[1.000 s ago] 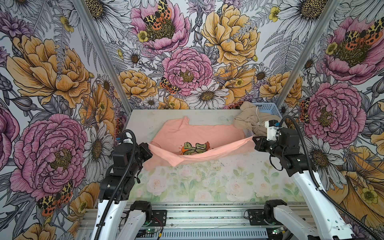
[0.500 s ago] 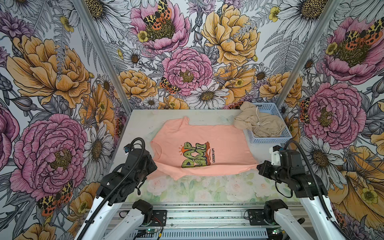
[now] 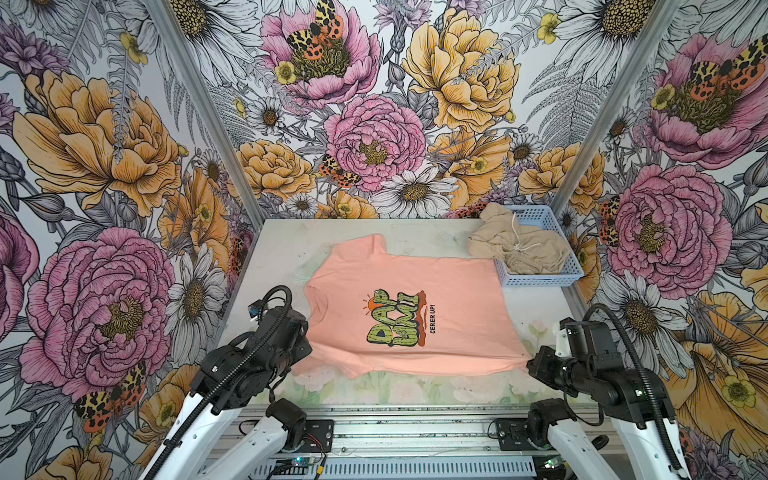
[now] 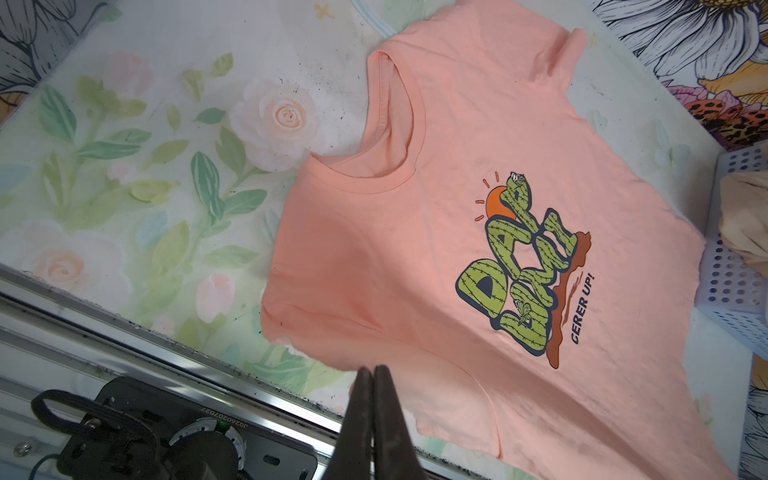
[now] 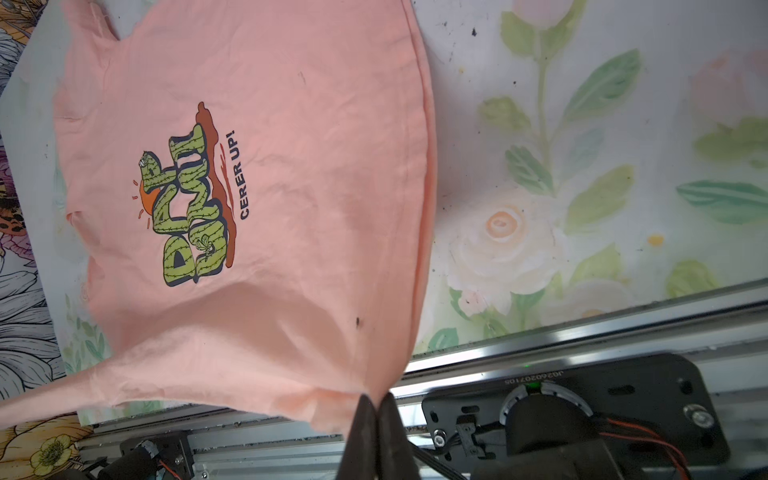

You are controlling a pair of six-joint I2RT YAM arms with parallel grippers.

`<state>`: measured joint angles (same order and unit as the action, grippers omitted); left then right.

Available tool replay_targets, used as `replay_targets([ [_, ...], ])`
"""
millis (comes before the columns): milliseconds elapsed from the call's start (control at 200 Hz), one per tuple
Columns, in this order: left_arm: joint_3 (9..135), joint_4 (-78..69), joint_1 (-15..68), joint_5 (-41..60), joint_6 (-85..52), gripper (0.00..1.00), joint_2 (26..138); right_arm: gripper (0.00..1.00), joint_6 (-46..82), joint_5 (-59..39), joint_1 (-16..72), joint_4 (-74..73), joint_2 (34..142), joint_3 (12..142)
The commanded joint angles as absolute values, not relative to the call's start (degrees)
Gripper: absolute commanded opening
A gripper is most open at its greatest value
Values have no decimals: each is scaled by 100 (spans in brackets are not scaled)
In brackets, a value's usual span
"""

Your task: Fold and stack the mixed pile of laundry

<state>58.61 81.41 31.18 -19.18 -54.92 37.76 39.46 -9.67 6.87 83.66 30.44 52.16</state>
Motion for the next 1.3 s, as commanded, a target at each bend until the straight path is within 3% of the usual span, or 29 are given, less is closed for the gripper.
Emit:
replay_targets([
  [0,6058,8425,3245,-2120,-5721,0,3644,0,4044,-862,734,8581,3090,5457],
  [270,6057,7954,3426,-2136,-5293,0,4348,0,4058,-1048,754,7977,3361,5008],
  [585,5909,6415,3065,-2057,-4324,0,5587,0,3925,-571,756,6507,4776,4618],
  [1041,5742,5119,2364,-1593,-3112,0,6349,0,3452,-282,425,4606,6710,4743],
  [1291,5572,4727,2249,-1600,-2974,0,6378,0,3288,-176,414,4219,7082,4790],
])
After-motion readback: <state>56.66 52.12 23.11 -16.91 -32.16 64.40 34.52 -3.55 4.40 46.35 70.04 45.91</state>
